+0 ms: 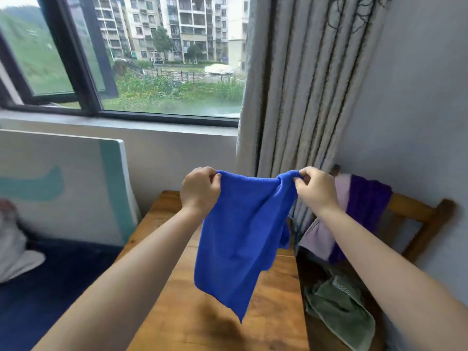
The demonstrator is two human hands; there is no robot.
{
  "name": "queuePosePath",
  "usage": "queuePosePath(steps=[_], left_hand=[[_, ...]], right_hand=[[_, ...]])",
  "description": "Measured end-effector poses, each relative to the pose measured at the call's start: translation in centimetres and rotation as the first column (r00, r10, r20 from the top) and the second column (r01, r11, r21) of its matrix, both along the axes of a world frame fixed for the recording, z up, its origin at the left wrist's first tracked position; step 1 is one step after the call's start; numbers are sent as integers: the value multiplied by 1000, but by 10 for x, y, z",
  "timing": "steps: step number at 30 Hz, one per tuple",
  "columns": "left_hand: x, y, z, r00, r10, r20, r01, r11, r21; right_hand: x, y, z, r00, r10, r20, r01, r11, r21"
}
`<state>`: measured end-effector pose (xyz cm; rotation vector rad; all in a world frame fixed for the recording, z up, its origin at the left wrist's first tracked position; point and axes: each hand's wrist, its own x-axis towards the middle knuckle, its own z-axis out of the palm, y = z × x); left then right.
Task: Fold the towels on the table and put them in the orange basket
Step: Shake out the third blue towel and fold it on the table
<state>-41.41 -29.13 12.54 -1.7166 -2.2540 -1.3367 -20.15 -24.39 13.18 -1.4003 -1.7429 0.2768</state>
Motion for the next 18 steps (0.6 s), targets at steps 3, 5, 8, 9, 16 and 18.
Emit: queuePosePath(steps=[3,5,8,9,16,18], left_hand=[[-50,-24,-18,995,103,-2,-103,992,-76],[-77,-37,-31,985,173,-1,-171,977,-125],[-112,-49,-43,965,261,-13,-259,949,-180],[-125,-55,-48,953,304,-19,-301,932,-202],[-176,-39,-84,910,398,-119,-415,864,-284],[-176,-16,-104,913,372,-167,-408,834,-372]], right_hand=[[-45,-1,-23,997,74,7,-74,996,-57],[-69,2,-36,994,106,11,-104,989,-107],[-98,8,-50,989,147,-9,-146,971,-192],[-112,11,-59,985,170,-3,-167,962,-215],[-154,34,-105,966,257,7,-243,920,-307],[-155,51,-124,965,261,28,-234,903,-360]])
